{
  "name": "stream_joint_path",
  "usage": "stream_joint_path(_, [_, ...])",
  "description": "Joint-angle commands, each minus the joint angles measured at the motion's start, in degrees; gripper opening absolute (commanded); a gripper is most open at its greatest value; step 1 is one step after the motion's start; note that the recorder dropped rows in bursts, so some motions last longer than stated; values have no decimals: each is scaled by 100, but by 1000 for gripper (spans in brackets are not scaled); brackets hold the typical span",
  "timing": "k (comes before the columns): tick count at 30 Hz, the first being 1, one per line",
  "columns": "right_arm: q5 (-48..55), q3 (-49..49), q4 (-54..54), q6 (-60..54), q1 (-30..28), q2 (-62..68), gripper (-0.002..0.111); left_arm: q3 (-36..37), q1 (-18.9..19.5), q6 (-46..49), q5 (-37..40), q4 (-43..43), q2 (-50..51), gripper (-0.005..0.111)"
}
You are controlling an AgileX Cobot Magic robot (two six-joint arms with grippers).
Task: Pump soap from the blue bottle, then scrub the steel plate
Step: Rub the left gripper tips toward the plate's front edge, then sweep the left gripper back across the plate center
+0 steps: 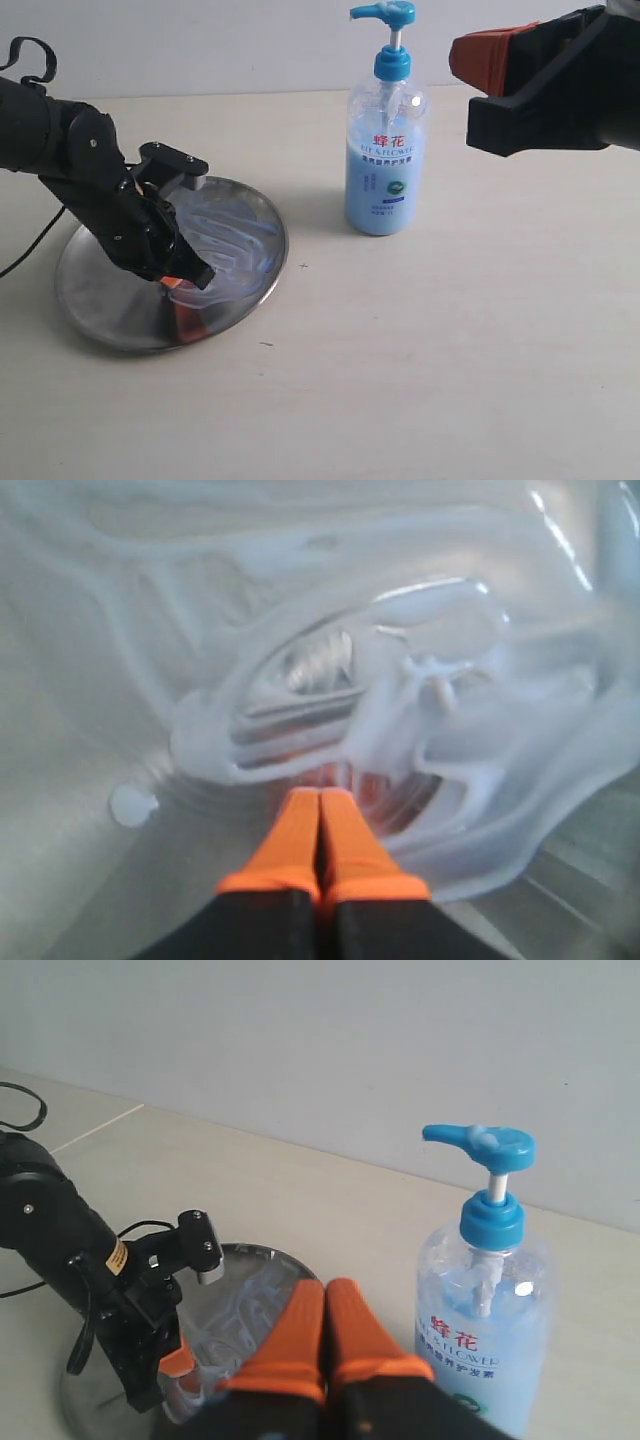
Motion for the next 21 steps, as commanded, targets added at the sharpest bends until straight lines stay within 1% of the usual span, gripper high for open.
stream_joint_path(1, [0, 14, -13, -4, -18, -43, 0, -359, 31, 2, 203, 39, 262, 0])
stream_joint_path(5, [0, 14, -13, -4, -18, -43, 0, -665, 20, 66, 310, -25, 440, 0])
stream_joint_path(11, [0, 14, -13, -4, -18, -43, 0, -1089, -12, 255, 320, -345, 600, 0])
stream_joint_path(21, [0, 14, -13, -4, -18, -43, 0, -2035, -526, 270, 588, -383, 1080, 0])
